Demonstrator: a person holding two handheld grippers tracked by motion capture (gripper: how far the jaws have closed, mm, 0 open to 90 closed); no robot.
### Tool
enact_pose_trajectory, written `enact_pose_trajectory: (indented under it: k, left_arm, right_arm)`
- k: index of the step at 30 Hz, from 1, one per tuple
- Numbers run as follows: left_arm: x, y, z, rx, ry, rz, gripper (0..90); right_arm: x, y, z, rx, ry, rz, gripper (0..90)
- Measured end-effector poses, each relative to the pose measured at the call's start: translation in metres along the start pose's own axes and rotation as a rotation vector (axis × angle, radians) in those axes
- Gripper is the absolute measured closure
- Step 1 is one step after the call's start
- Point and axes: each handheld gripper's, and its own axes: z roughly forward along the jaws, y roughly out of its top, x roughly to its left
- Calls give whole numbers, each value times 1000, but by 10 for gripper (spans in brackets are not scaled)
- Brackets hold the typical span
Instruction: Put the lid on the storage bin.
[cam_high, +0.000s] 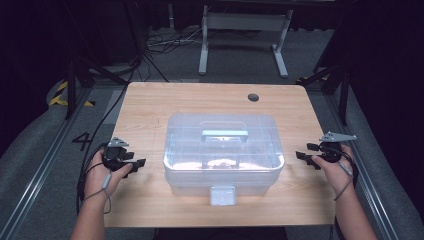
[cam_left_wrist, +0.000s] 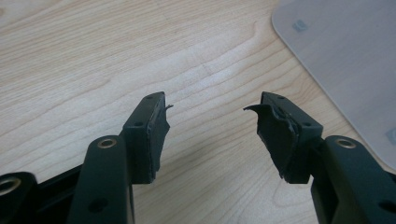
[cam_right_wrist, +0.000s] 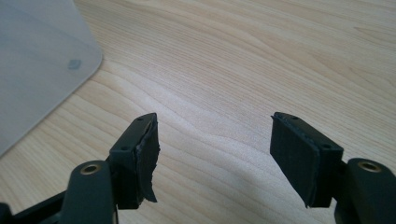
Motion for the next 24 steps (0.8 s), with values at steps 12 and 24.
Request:
enact_pose_trajectory:
  k: [12,24]
  left_arm:
    - [-5,0,11,-42,-9,16,435]
    - [-7,0,10,-61,-13,23,424]
  right_arm:
    - [2,-10,17,-12,0,-10,291]
    - [9,-12,23,26,-66,-30,264]
